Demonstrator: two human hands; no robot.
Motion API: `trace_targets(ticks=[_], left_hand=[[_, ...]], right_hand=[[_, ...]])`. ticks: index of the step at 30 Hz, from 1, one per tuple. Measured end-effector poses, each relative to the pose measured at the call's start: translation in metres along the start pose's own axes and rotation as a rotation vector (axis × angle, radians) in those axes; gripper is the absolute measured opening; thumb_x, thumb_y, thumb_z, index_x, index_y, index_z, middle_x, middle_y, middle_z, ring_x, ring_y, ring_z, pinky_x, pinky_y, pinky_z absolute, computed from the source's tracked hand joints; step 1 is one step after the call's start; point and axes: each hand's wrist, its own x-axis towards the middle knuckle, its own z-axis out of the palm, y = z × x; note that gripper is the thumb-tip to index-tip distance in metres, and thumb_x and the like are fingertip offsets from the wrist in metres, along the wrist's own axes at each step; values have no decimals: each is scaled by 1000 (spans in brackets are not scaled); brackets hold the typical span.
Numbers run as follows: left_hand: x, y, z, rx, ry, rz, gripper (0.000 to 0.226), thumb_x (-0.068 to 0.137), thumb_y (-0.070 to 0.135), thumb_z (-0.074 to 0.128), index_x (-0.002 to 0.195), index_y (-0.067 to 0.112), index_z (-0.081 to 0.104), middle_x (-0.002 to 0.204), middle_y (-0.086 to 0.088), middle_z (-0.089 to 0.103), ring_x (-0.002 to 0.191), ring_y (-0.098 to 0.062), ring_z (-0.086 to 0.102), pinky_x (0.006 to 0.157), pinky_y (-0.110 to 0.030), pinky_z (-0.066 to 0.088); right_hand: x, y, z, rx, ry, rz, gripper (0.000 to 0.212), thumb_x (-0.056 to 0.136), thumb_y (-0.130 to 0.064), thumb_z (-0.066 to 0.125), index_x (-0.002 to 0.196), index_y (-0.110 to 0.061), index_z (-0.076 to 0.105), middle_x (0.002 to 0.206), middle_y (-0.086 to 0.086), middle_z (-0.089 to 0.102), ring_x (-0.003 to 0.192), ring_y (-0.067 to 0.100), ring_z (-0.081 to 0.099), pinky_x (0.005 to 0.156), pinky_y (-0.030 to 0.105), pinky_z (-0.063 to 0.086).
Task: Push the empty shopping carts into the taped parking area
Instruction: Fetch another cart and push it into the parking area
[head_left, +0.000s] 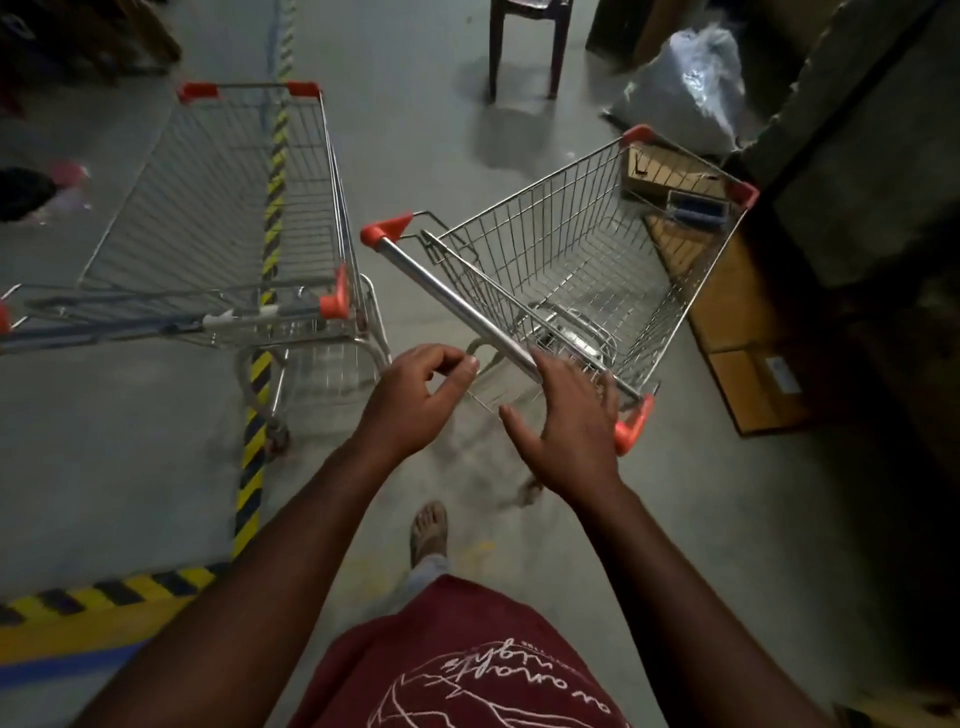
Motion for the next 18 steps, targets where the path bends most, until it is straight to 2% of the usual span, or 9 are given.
trace_targets(ticks=[1,3,6,9,13,18], left_hand=[[16,-3,0,12,-18,21,29,98,50,57,102,26,73,100,13,69,100,-7,65,89,-43,54],[45,-9,-1,54,-43,87,28,98,49,58,106,26,72,106,13,68,107,-11,62,95,-45,51],[77,-18,3,196,-58,162,33,96,50,62,118,28,70,127,10,63,127,-14,53,113,-47,36],[97,-22,16,348,-144,156,38,98,55,58,126,31,66,135,11,58,137,-12,45,115,-49,21],[99,-8,39,523,-243,229,41,95,66,48,111,35,69,108,15,64,116,-14,56,104,-47,27],[75,18,63,491,-260,217,38,91,64,56,103,30,70,97,10,65,102,-19,59,105,-43,30]], right_hand=[[10,2,7,-110,-31,67,65,95,-61,57,149,-31,42,145,-7,57,135,19,52,122,50,26],[24,8,15,-164,13,153,52,95,-64,55,135,-32,51,123,-6,68,112,23,66,100,44,44],[27,28,11,-160,137,201,37,96,-67,51,105,-32,61,89,-9,69,83,22,70,80,39,43],[22,54,-1,-242,130,304,48,97,-72,45,81,-28,57,66,-7,59,67,23,66,71,39,43],[13,89,-17,-264,166,441,66,99,-74,33,71,-22,62,57,-5,56,60,25,62,65,35,46],[-4,111,-30,-261,205,542,65,100,-64,37,71,-18,71,53,1,57,56,31,60,68,38,50]])
